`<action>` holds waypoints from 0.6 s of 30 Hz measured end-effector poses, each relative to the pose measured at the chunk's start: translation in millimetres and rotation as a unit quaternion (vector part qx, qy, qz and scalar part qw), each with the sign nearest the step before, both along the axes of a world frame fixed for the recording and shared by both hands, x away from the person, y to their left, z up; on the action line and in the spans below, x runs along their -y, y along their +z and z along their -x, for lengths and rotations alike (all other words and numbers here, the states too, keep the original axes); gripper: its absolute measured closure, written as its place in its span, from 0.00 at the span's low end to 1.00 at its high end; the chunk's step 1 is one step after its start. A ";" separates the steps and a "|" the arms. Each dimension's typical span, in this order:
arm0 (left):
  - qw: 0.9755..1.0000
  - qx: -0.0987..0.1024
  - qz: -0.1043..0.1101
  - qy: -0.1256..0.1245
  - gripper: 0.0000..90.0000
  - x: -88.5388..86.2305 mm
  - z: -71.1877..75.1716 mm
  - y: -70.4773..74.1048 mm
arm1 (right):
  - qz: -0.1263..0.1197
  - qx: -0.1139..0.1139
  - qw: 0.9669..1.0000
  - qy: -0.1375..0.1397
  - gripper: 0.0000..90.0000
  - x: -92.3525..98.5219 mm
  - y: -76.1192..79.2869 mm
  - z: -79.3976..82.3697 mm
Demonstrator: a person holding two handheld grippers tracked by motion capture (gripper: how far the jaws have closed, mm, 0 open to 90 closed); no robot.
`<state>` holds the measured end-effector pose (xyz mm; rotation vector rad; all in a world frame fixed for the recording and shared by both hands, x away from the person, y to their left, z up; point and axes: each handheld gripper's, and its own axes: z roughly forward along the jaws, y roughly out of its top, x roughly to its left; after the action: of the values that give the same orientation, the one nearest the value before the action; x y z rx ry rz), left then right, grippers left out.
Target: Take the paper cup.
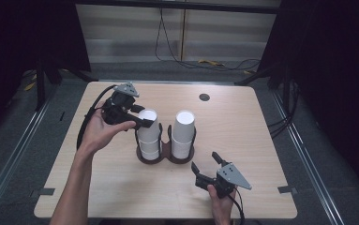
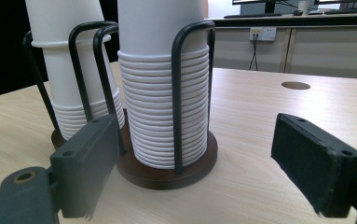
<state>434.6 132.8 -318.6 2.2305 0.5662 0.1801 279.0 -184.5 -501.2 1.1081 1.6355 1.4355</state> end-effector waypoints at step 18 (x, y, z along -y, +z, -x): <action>0.999 0.015 0.040 0.011 0.41 -10.0 5.6 12.0 | 0.001 0.001 1.000 0.000 0.16 0.3 -0.1 0.0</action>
<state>429.1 142.8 -306.6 2.1411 0.5719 0.1980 279.0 -184.8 -501.3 1.1046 1.6362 1.4337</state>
